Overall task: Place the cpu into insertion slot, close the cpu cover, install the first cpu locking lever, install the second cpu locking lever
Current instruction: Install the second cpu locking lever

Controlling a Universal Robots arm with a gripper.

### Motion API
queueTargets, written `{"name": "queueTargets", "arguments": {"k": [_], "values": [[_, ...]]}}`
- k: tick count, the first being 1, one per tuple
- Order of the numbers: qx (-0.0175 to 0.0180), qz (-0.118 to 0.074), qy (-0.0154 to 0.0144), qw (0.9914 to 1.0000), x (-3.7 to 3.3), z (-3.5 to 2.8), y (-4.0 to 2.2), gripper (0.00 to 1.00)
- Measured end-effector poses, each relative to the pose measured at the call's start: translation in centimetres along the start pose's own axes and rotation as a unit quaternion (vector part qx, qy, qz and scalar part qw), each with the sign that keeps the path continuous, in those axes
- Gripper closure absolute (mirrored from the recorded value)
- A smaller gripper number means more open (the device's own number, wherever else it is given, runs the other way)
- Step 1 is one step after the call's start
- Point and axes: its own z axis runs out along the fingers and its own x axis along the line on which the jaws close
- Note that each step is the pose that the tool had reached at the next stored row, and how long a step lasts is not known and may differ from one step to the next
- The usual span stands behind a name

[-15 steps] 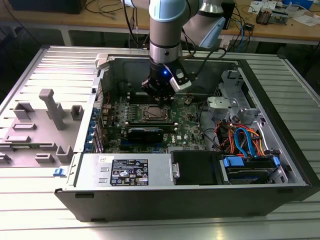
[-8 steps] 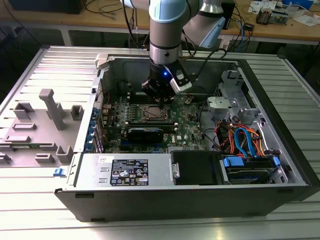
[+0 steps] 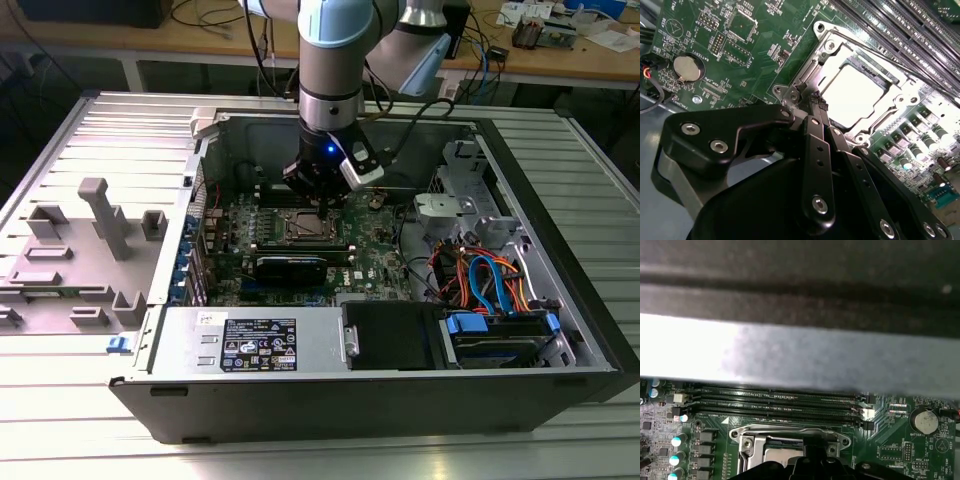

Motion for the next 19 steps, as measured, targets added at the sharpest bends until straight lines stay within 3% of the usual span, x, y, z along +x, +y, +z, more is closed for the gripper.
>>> {"name": "queueTargets", "arguments": {"k": [3,19], "values": [[0.0,0.0,-0.0001,1.0,-0.01,-0.4,-0.05,0.89],[0.0001,0.0,-0.0001,1.0,0.09,-0.41,-1.28,0.89]]}}
